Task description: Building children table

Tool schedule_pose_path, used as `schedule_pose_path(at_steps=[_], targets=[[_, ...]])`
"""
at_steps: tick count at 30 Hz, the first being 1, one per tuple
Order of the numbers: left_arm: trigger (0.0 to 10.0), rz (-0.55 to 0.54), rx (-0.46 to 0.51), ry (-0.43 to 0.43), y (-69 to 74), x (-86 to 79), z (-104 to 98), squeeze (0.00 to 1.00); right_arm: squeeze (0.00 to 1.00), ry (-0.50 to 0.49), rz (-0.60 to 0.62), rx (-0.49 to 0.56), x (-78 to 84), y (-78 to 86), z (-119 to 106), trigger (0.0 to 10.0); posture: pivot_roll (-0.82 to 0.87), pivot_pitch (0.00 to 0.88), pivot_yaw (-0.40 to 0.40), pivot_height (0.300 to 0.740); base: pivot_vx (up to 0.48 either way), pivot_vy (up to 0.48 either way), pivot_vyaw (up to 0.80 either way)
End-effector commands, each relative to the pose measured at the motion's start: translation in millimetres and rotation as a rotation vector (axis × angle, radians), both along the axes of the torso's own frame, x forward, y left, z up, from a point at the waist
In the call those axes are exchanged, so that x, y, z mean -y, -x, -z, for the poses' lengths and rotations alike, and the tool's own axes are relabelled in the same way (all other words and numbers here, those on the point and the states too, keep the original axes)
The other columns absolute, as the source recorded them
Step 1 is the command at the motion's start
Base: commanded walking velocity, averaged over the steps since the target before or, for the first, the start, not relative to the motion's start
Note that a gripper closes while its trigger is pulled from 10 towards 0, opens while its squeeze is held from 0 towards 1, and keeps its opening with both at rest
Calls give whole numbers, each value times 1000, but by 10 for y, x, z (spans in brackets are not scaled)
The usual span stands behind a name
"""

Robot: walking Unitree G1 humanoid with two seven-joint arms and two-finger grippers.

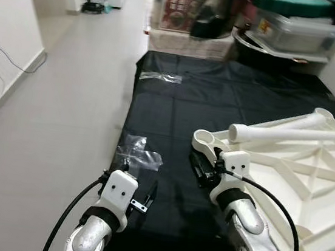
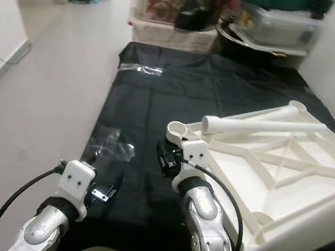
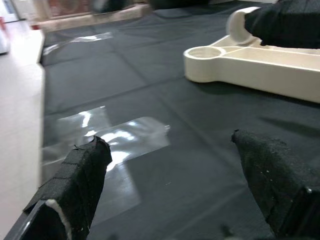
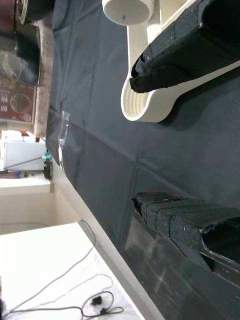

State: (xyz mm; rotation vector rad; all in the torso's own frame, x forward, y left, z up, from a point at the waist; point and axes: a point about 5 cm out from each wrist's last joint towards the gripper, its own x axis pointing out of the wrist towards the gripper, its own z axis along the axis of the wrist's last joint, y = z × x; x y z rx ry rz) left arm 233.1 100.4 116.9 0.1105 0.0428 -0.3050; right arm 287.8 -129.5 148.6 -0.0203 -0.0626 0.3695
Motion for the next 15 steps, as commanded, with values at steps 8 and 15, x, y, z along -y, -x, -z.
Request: schedule_pose_path(at_steps=[8, 15], targets=[[10000, 3, -33, 7, 17, 14, 44, 0, 0, 146, -82, -183, 87, -184, -10, 10000, 59, 93, -84, 740, 0, 0, -682], [10000, 3, -34, 11, 28, 22, 36, 0, 0, 201, -9, -328, 338, -381, -51, 10000, 55, 99, -89, 740, 0, 0, 0]])
